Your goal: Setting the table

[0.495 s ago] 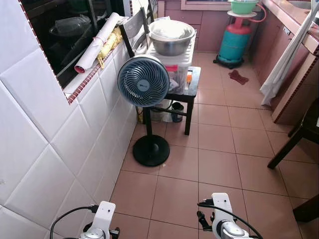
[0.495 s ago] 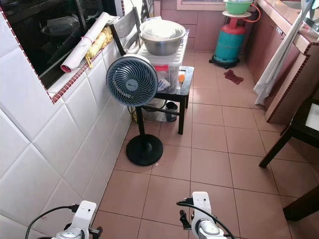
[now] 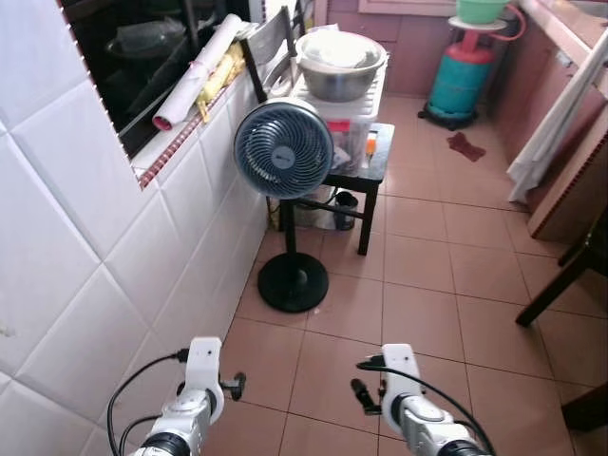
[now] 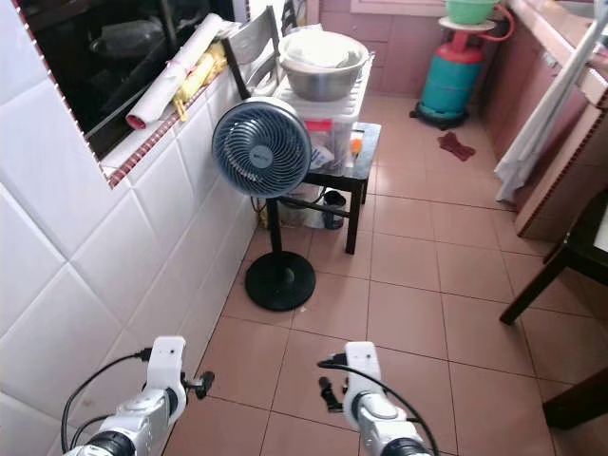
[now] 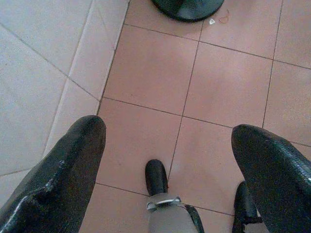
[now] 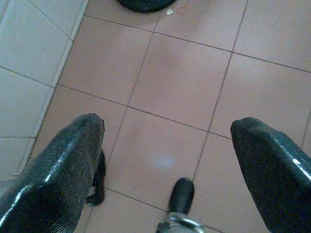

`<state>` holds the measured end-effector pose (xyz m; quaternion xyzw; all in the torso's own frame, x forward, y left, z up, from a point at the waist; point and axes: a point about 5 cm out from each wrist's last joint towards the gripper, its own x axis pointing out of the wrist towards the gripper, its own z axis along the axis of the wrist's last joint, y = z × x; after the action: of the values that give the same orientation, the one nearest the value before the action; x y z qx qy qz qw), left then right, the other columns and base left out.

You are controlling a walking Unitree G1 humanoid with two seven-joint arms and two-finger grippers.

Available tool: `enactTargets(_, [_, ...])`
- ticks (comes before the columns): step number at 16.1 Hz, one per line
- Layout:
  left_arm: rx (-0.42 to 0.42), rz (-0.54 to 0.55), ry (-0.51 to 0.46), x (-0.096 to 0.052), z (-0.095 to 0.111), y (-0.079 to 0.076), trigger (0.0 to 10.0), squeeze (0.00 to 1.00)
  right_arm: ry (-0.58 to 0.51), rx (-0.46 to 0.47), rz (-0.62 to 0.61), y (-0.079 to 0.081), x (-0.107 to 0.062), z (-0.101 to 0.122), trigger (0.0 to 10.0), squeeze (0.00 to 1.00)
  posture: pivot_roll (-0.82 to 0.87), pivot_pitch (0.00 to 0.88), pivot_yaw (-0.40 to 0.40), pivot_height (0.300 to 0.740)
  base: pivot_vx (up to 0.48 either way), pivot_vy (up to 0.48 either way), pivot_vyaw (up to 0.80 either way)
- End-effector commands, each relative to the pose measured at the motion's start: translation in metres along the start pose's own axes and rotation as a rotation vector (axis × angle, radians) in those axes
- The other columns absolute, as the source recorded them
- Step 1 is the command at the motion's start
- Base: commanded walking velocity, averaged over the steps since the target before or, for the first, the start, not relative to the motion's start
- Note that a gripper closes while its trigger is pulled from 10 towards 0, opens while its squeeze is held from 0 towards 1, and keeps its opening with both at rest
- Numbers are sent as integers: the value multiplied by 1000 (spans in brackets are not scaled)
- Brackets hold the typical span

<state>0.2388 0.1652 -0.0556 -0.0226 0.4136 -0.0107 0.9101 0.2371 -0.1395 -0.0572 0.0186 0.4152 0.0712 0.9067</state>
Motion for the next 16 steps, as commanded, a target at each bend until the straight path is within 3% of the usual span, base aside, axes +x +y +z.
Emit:
enactTargets(1, [-5,-6,-2,0,3,1,10000,0,7,-5,6,2,0,0,10000,0,11,0,31,740,0,0,0])
enactTargets(3, [8,-29,-11,0,3,-1,10000,0,-10,2,7,2,0,0,10000,0,1,0,46,740,0,0,0])
enactTargets(5, [60,-65,-87,1,17,-6,10000,0,-80,41,9,-4,0,12,10000,0,-11,0,57,740,0,0,0])
enactTargets(6, [99,-171,-222,1,46,-20,10000,0,-179,24,12,-9,-1,34,10000,0,-8,0,56,740,0,0,0])
enactTargets(8, [118,-194,-313,-2,63,-20,10000,0,-289,27,4,-16,-4,57,10000,0,-6,0,51,740,0,0,0])
enactTargets(9, [47,-190,-340,-3,69,-15,10000,0,-375,27,22,-20,-7,73,10000,0,-6,0,47,740,0,0,0])
enactTargets(10, [34,-185,-378,-5,73,-11,10000,0,-416,44,50,-21,-10,79,10000,0,-6,0,45,740,0,0,0])
enactTargets(11, [5,-226,-494,-12,82,-8,10000,0,-452,35,51,-25,-13,85,10000,0,-5,0,44,740,0,0,0])
enactTargets(12, [39,-187,-561,-18,89,-1,10000,0,-485,17,53,-28,-16,90,10000,0,-7,0,42,740,0,0,0])
enactTargets(14, [46,-200,-673,-42,107,-4,10000,0,-559,17,95,-29,-27,98,10000,0,-11,14,37,740,0,0,0])
enactTargets(16, [45,-224,-705,-59,105,-4,10000,0,-619,-4,40,-33,-38,101,10000,0,-11,21,35,740,0,0,0])
